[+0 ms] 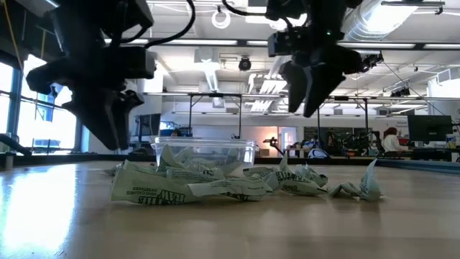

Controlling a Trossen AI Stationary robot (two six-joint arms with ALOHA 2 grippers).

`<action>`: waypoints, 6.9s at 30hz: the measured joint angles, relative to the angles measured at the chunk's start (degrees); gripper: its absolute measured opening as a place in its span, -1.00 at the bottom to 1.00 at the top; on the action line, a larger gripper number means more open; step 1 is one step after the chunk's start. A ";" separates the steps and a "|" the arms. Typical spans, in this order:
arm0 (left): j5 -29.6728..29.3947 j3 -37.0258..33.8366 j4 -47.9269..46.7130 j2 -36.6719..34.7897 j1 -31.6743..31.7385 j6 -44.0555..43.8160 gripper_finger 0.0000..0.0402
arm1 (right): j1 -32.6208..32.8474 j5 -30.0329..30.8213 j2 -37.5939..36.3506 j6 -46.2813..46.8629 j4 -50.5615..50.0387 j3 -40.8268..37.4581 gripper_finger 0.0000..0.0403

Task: Pick and place Stevia / Truvia into bins
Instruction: Put the stevia packet into the transparent container

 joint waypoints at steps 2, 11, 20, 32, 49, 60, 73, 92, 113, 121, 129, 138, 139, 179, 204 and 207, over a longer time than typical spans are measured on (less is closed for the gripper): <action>-0.08 1.52 -0.11 1.34 0.00 1.50 0.03 | -0.01 -0.10 -0.89 -0.10 0.35 -1.78 0.63; 2.87 1.98 -0.80 4.81 0.57 10.53 0.34 | -0.67 -1.80 -1.81 -3.82 2.23 -6.40 0.63; 5.24 2.18 1.52 9.59 5.51 12.91 -0.14 | -0.81 -2.57 -1.81 -5.49 2.92 -8.15 0.63; 4.71 14.95 -16.68 6.80 10.58 7.77 -0.77 | -6.06 -2.16 -9.54 -5.55 3.58 -8.74 0.63; 17.43 22.19 -0.41 17.17 14.27 -3.32 0.02 | -12.29 -8.58 -9.08 -16.98 13.47 -8.74 0.63; 9.04 25.01 -21.99 -1.60 13.29 -18.51 0.54 | -14.58 -15.97 6.13 -3.54 37.19 -6.90 0.63; 0.64 14.56 -31.89 -14.32 15.78 -18.72 0.20 | -16.06 -11.53 25.54 9.03 38.48 7.11 0.26; 1.39 6.75 -29.88 -18.31 25.29 -8.12 -0.29 | -20.80 -10.63 32.19 4.73 17.33 21.20 -0.92; 2.99 6.75 -22.13 -18.31 25.24 -10.33 -0.35 | -22.24 -13.11 32.11 -7.04 1.06 32.71 -0.70; 2.67 6.75 -21.55 -18.29 25.24 -10.39 -0.36 | -25.31 -15.93 32.93 -5.03 7.29 32.75 -0.02; 2.07 6.75 -21.55 -18.29 25.24 -10.33 -0.35 | -23.94 -14.66 36.44 -2.88 13.59 32.66 0.05; 1.85 6.75 -21.54 -18.29 25.24 -9.89 -0.35 | -24.48 -14.14 36.44 -1.36 12.07 32.66 -0.40; 1.80 6.75 -21.54 -18.29 25.24 -9.46 -0.36 | -24.42 -13.64 36.44 -1.36 11.89 32.66 -0.45; 1.59 6.85 -13.56 -10.96 28.57 -6.31 -0.40 | -21.82 -2.78 35.74 -6.82 -9.85 40.24 -0.14; 21.57 33.86 1.66 34.02 40.99 3.76 -0.70 | -22.47 0.96 13.94 3.44 -27.41 40.20 -0.23; 22.15 36.21 2.47 36.31 39.78 3.70 -0.64 | -22.43 2.40 12.90 4.10 -28.15 40.20 -0.24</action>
